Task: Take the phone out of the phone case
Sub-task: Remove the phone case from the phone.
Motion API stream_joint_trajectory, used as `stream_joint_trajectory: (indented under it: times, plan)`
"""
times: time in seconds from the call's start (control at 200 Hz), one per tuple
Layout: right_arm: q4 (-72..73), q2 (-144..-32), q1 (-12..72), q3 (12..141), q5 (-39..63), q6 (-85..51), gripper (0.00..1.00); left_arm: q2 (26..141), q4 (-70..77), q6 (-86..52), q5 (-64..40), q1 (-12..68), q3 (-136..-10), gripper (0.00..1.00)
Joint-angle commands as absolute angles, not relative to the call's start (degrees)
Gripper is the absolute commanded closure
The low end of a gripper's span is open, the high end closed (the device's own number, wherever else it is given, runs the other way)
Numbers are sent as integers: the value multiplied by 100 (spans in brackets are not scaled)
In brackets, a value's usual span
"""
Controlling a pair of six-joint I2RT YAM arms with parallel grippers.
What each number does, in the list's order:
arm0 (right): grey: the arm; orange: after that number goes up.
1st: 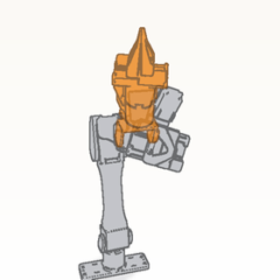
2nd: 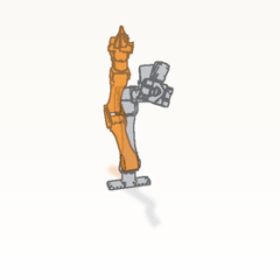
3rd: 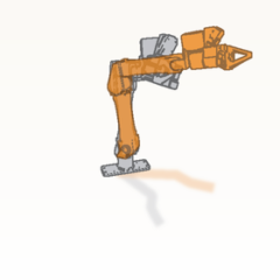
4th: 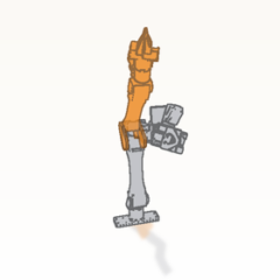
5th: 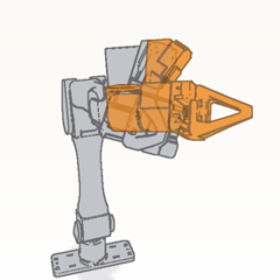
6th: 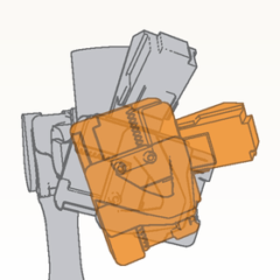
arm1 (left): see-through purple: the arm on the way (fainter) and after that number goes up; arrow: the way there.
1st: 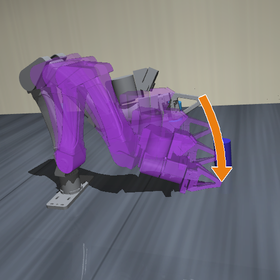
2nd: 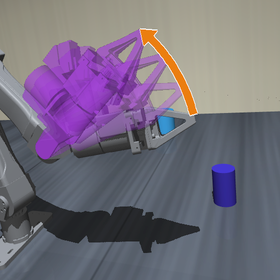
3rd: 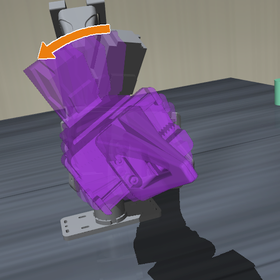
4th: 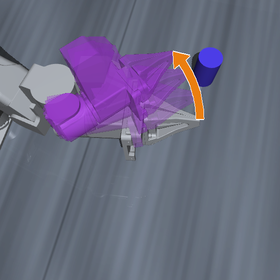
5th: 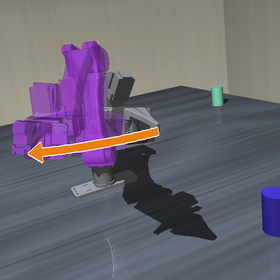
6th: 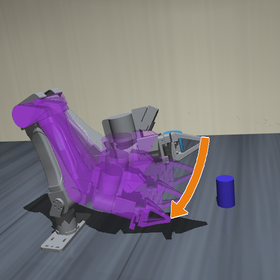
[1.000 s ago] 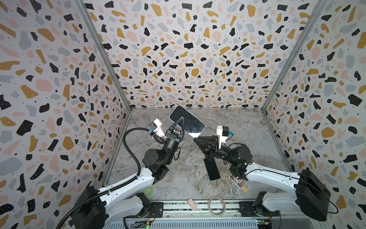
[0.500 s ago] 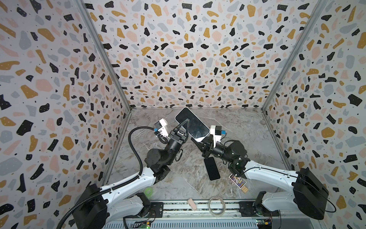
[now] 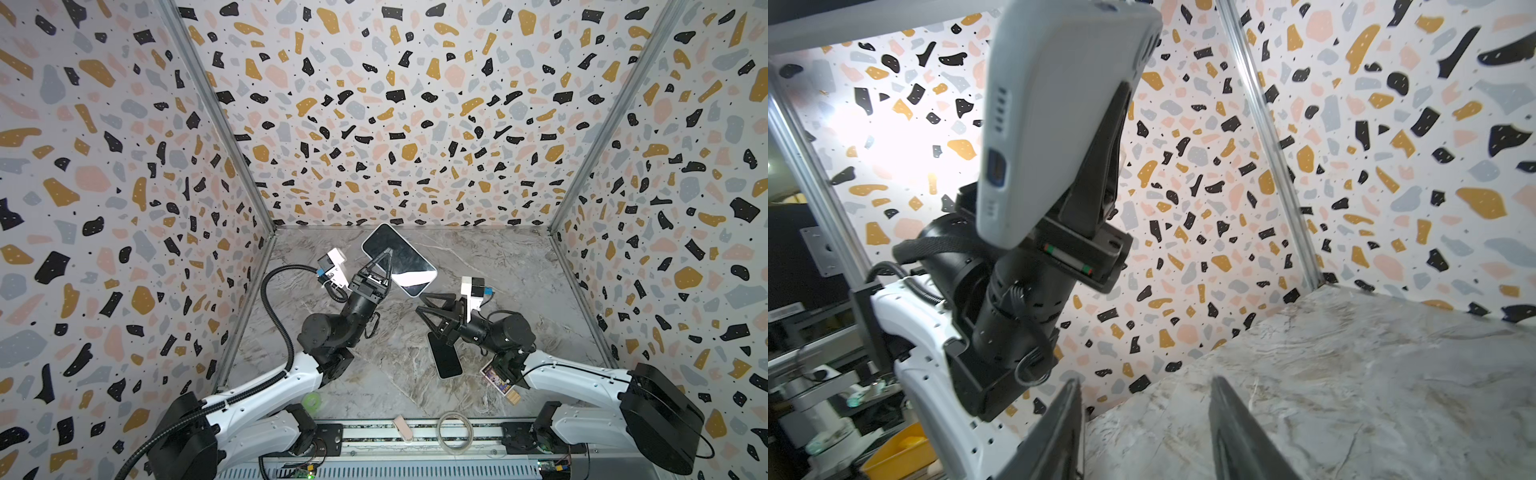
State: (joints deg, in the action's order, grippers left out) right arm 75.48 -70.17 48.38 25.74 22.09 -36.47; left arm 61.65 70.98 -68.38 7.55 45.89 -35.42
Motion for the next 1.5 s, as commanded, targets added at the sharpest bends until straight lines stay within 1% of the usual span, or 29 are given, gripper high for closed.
stream_joint_trajectory:
  times: [0.0,0.075,0.14,0.24,0.35,0.41,0.751,1.111,1.492]
  plan:
    - [9492,-7197,4821,2454,2309,-4452,47,6414,8514,-6910,936,4553,-3502,100]
    - [10272,-7542,4823,2505,2397,-4833,45,6649,8877,-6996,918,4562,-3509,100]
    - [10747,-7802,4873,2641,2436,-5095,41,6756,8973,-7030,904,4566,-3533,100]
    - [10508,-7889,5065,2973,2455,-4973,35,6713,8915,-6970,961,4579,-3481,100]
    - [10001,-7779,5200,3144,2302,-4783,35,6586,8777,-6866,984,4579,-3446,100]
    - [9994,-7786,5182,3162,2233,-4749,35,6565,8771,-6864,952,4579,-3445,100]
    - [9964,-7923,5124,3492,2288,-4826,38,6565,8894,-6882,1026,4588,-3270,100]
    - [10335,-8245,5139,3567,2262,-5025,48,6565,9000,-6881,1093,4605,-3208,100]
    - [10430,-8265,5167,3665,2325,-5058,49,6583,9035,-6869,1142,4614,-3128,100]
